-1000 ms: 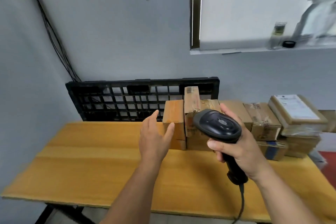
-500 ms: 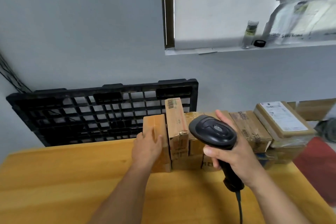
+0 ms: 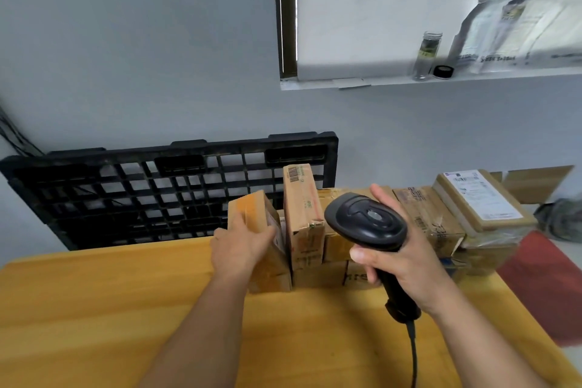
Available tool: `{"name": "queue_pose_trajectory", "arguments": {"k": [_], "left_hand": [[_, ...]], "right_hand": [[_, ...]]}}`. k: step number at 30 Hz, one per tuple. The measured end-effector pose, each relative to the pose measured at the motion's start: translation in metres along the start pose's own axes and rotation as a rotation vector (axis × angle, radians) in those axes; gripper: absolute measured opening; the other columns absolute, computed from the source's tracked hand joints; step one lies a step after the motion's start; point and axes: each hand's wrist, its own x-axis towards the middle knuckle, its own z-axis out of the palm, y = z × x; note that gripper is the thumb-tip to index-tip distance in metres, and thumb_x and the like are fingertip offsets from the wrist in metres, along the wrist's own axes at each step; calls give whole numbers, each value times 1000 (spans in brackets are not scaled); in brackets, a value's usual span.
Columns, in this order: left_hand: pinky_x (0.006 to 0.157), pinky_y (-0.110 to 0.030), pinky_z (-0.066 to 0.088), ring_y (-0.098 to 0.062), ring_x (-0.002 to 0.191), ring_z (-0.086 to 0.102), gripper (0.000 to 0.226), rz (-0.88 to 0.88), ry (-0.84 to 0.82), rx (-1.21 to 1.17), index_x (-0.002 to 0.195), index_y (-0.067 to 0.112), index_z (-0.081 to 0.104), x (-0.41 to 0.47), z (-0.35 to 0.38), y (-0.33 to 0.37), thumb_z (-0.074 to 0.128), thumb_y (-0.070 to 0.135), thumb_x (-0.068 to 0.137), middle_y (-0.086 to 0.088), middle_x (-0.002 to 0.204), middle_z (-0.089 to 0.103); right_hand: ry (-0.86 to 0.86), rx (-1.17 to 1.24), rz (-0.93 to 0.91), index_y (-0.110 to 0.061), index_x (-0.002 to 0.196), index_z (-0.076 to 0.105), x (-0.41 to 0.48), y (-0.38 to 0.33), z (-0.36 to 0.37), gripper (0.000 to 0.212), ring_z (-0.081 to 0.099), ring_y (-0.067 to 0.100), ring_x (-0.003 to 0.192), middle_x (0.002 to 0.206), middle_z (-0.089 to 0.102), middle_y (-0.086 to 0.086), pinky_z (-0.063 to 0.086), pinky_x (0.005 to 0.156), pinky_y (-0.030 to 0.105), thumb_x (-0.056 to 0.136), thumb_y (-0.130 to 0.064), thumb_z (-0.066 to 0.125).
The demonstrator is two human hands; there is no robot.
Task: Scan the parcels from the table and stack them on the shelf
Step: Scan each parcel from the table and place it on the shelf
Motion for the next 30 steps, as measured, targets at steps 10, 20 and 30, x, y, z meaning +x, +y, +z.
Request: {"name": "queue_pose_trajectory", "arguments": {"k": [10,20,30], "left_hand": [[107,-47,40,-28,126,48,104,-146,19,-924,155,31,4,-40,-47,-63,76,23,81,-3,149,42],[96,-52,51,-28,115,59,106,-51,130,-946,149,47,14,-111,-58,-121,82,12,74,-8,133,57],[98,-54,49,-28,122,54,108,1,262,-908,152,41,15,-183,-70,-170,81,6,74,-8,136,53]], "right_hand": [[-131,13,-28,-45,148,31,-19,-13,29,104,58,27,51,87,66,-3,54,55,32,66,-12,88],[-392,163,-38,-45,146,25,-68,-28,67,112,58,26,53,91,73,12,53,52,31,56,-27,89],[-525,282,-32,-40,146,34,-132,-40,89,115,59,26,49,91,74,13,52,47,34,48,-44,95]]}}
